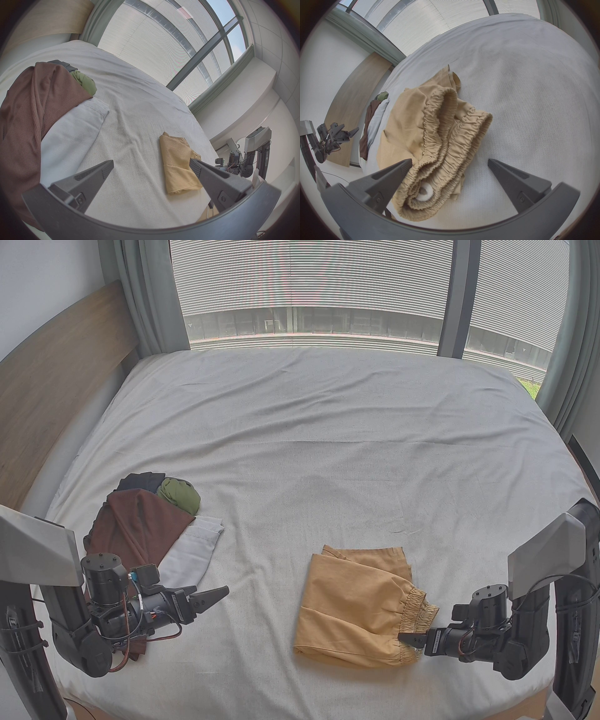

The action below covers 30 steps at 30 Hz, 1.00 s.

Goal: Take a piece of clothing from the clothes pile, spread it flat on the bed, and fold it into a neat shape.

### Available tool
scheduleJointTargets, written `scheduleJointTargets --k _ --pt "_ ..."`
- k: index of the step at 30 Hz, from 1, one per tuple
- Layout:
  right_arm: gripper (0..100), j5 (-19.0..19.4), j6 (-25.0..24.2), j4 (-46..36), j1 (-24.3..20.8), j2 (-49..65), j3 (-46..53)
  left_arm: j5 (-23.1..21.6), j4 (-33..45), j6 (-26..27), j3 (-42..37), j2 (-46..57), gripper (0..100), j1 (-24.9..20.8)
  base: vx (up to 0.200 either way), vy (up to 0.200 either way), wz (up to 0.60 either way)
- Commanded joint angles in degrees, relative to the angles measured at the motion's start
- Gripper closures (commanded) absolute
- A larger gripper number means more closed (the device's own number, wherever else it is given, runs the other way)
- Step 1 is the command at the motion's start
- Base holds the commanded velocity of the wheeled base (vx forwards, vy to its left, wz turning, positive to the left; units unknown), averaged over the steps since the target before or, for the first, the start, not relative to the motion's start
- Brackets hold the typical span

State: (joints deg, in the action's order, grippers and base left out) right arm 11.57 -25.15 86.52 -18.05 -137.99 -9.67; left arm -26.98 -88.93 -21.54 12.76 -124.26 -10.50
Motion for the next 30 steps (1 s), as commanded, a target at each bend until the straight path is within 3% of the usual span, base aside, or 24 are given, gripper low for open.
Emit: scheduleJointTargets --k 1,3,7,16,24,30 --pt "0 -2.25 -1.13 0.14 -1.55 -2.46 -0.62 0.00 -0.01 0.01 0.07 -0.46 0 0.04 0.000 0.000 0.00" --pt "0 -3.83 -3.50 0.14 -4.09 -3.43 -2.11 0.00 -0.01 0.01 0.07 -0.46 0 0.04 0.000 0.000 0.00" --pt "0 -3.92 -3.59 0.06 -5.76 -4.13 -3.52 0.00 -0.01 0.01 -0.02 -0.37 0 0.04 0.000 0.000 0.00" --pt "0 -3.83 -3.94 -0.21 -6.82 -4.22 -4.83 0.00 -0.01 0.01 -0.02 -0.46 0 -0.05 0.000 0.000 0.00" --pt "0 -3.75 -10.09 -0.03 -10.25 -3.61 -6.07 0.00 -0.01 0.01 -0.11 -0.37 0 0.04 0.000 0.000 0.00" --pt "0 -3.57 -10.71 0.06 -10.25 -3.52 -6.42 0.00 -0.01 0.01 -0.11 -0.28 0 0.04 0.000 0.000 0.00"
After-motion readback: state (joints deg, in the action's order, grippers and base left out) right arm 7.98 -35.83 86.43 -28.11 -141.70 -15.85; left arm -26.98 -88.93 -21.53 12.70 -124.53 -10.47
